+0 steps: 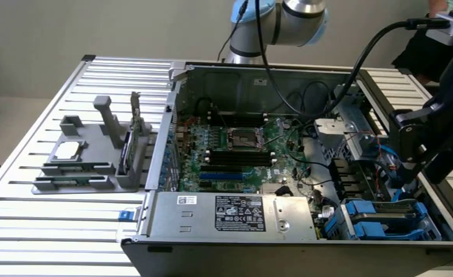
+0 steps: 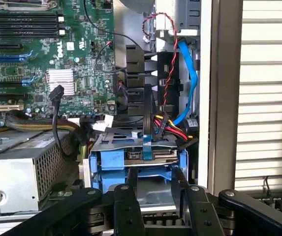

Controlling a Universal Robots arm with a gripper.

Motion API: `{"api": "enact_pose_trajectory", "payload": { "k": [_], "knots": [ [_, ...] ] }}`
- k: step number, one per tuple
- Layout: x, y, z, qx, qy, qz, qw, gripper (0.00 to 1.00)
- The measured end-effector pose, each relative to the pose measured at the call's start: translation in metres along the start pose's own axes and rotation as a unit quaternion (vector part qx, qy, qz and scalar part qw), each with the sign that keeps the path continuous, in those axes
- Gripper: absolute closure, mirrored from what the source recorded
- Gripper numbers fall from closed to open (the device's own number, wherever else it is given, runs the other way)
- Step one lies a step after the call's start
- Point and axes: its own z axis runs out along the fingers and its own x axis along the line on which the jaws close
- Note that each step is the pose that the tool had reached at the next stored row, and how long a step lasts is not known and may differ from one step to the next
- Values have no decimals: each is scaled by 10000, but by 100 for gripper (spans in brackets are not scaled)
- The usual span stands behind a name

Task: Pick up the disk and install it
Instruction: 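Insert the first disk wire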

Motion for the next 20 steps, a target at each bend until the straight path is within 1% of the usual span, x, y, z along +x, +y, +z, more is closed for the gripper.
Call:
{"api": "enact_pose_trajectory", "payload": {
  "k": [4, 10, 15, 20],
  "knots": [
    [0, 3, 0, 14, -30, 200, 9998, 59],
    [0, 7, -1, 33, -64, 474, 9989, 59],
    [0, 9, 1, 52, -70, 698, 9975, 59],
    [-6, 13, 7, 67, -70, 882, 9961, 59]
  ]
}}
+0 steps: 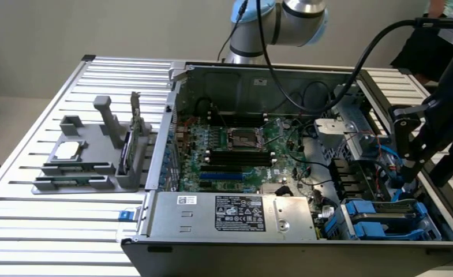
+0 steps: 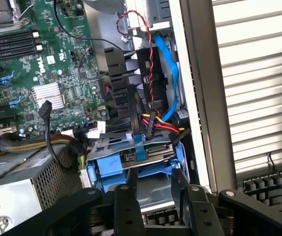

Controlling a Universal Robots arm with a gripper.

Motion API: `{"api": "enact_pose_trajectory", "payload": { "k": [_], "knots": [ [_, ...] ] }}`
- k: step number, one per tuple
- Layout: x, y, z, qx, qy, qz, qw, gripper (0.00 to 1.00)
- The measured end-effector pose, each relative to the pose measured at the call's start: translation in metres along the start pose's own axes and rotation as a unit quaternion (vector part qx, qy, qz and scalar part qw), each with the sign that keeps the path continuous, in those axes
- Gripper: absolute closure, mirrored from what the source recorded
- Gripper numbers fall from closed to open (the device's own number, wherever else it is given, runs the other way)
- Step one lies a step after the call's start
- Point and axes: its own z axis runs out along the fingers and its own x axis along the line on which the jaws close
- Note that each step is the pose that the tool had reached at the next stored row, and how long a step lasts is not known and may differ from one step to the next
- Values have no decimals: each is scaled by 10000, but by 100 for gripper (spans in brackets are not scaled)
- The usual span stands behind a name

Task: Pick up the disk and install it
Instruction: 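Insert the first disk wire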

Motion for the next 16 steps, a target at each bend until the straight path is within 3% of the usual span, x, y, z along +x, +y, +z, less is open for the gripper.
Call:
{"api": "enact_pose_trajectory", "payload": {
  "k": [8, 9, 15, 16],
  "knots": [
    [-24, 15, 19, 22, 6, 217, 9998, 61],
    [-27, 17, 22, 25, 7, 245, 9997, 69],
    [-49, 29, 37, 39, 11, 394, 9992, 71],
    [-54, 32, 40, 41, 12, 416, 9991, 78]
  ]
}}
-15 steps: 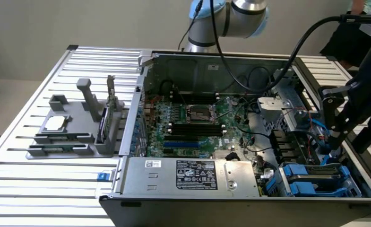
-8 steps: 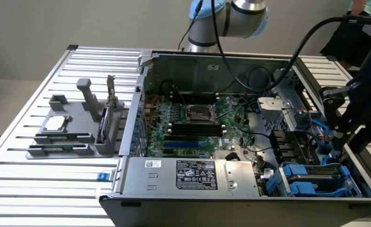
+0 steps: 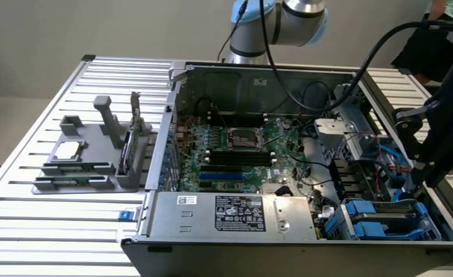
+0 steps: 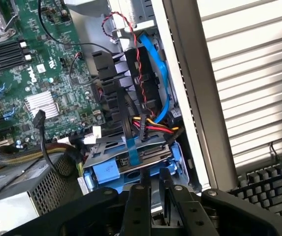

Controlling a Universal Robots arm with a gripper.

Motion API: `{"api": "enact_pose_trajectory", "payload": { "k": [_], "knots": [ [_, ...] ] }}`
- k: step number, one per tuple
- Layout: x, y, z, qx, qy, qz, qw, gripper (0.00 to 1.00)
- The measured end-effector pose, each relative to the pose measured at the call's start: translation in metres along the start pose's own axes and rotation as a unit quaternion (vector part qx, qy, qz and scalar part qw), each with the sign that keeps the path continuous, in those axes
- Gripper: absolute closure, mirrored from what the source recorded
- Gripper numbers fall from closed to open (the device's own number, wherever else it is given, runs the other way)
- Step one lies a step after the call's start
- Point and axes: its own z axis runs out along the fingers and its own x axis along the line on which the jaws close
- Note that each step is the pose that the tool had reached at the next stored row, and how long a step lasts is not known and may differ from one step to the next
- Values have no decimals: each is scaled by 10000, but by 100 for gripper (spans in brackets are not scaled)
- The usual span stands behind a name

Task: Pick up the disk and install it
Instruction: 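Insert the first disk wire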

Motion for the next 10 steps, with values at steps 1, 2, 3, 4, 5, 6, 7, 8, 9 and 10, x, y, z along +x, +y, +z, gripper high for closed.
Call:
{"api": "enact_pose_trajectory", "payload": {
  "k": [1, 2, 3, 4, 5, 6, 7, 8, 9, 10],
  "knots": [
    [-5, 3, 3, 2, 1, 21, 10000, 78],
    [-9, 6, 6, 4, 1, 41, 10000, 78],
    [-14, 9, 8, 6, 2, 62, 10000, 78],
    [-19, 12, 12, 7, 2, 81, 10000, 78],
    [-24, 15, 15, 8, 2, 99, 10000, 78],
    [-28, 18, 17, 10, 3, 117, 9999, 78],
    [-33, 21, 20, 11, 3, 135, 9999, 78],
    [-35, 25, 25, 11, 3, 150, 9999, 78],
    [-33, 30, 30, 11, 4, 163, 9999, 78],
    [-30, 37, 39, 11, 5, 172, 9999, 78]
  ]
}}
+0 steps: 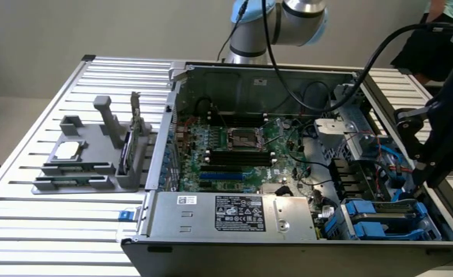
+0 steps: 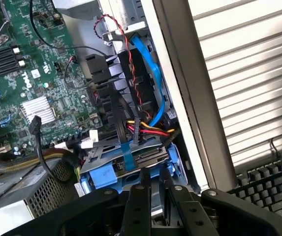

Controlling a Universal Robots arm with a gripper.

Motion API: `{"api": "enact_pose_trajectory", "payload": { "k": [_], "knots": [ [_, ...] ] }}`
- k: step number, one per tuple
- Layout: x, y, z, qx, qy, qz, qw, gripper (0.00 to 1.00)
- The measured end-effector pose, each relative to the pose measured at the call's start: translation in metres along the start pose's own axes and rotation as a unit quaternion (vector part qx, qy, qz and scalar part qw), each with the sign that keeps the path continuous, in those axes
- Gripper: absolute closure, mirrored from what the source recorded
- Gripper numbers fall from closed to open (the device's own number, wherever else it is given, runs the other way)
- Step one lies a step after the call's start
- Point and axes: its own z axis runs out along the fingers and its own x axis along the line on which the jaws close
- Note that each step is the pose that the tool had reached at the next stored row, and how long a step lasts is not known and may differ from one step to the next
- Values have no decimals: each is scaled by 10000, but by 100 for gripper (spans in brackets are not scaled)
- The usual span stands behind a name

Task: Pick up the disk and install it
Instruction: 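Insert the first disk wire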

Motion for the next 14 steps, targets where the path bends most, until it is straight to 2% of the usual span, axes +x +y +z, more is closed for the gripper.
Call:
{"api": "enact_pose_trajectory", "payload": {
  "k": [5, 14],
  "knots": [
    [44, 105, 68, 0, 1, 12, 10000, 78],
    [19, 162, 101, 2, -12, 96, 10000, 78]
  ]
}}
